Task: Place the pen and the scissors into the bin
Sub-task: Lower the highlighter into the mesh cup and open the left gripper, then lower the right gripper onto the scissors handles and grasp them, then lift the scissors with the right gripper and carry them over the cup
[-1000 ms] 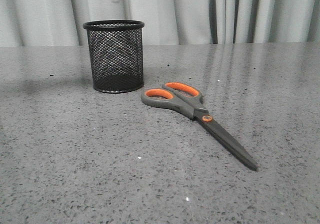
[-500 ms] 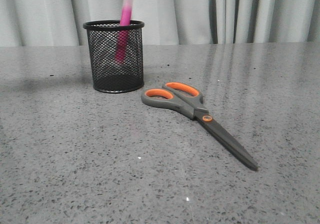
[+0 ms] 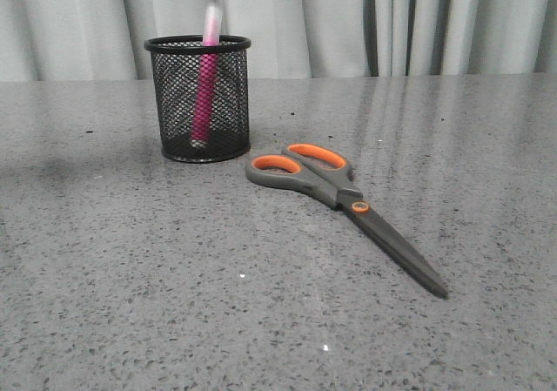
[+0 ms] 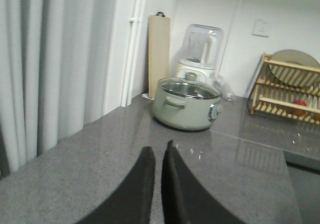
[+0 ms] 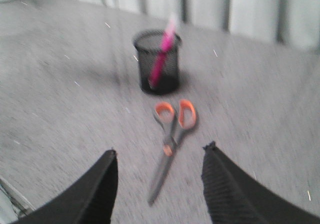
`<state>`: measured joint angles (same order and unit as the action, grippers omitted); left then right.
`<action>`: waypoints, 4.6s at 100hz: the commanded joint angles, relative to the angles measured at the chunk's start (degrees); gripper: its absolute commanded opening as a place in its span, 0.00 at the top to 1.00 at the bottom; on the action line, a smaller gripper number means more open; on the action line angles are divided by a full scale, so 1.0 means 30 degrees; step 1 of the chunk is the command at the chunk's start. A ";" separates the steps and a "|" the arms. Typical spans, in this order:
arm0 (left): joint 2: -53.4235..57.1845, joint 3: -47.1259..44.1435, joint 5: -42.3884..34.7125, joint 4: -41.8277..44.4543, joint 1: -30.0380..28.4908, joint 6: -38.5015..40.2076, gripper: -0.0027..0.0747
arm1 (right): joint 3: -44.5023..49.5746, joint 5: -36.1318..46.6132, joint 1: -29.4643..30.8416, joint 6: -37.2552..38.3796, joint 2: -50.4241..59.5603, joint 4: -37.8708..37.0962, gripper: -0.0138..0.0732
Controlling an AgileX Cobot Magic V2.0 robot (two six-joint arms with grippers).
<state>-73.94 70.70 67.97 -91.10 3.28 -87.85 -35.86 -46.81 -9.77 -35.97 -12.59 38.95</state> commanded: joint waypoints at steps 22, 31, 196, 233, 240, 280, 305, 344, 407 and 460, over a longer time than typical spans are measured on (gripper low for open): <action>0.9477 0.0128 -0.1814 0.2685 0.0046 0.1532 0.99 | -0.3998 0.1656 0.0019 -0.1667 -0.5589 0.2617 0.48; 1.2286 -0.0900 -0.4938 0.4317 0.0607 0.2626 0.99 | -0.5279 0.1082 0.0019 -0.1667 -0.8062 0.3112 0.48; 2.0998 -1.2095 -1.0560 0.8873 0.4561 0.6730 0.99 | -1.3179 -0.0688 -0.9237 1.6031 -2.7586 -1.4258 0.36; 2.0998 -1.2095 -1.0560 0.8873 0.4561 0.6730 0.99 | -1.3179 -0.1644 -0.9244 1.6207 -2.8930 -1.3667 0.47; 2.0998 -1.2095 -1.0560 0.8753 0.4561 0.6730 0.99 | -1.3179 -0.1998 -0.9244 1.6207 -2.9149 -1.3667 0.60; 2.0998 -1.2028 -1.0506 0.8131 0.4561 0.6730 0.99 | -1.3253 -0.3223 -0.9244 1.6207 -2.8320 -1.3989 0.92; 2.0998 -1.2028 -1.0274 0.7359 0.4561 0.6730 0.99 | -1.3379 -0.3195 -0.9244 1.6417 -2.3061 -1.4112 0.92; 2.0998 -1.2028 -1.1431 0.7597 0.4561 0.6730 0.99 | -1.2840 1.5154 -0.9278 1.6417 -2.1033 -1.5688 0.92; 2.0998 -1.2028 -0.8991 0.7597 0.4561 0.6730 0.99 | -1.0966 3.0190 -0.9096 1.4380 -2.9392 -1.6396 0.92; 2.0998 -1.2028 -0.8497 0.7597 0.4561 0.6730 0.99 | -1.0846 2.6167 -0.8865 1.4368 -2.9492 -1.6075 0.92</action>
<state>-9.55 32.97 44.53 -65.71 16.51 -68.10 -67.19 30.15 -36.87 7.69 -103.77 -9.95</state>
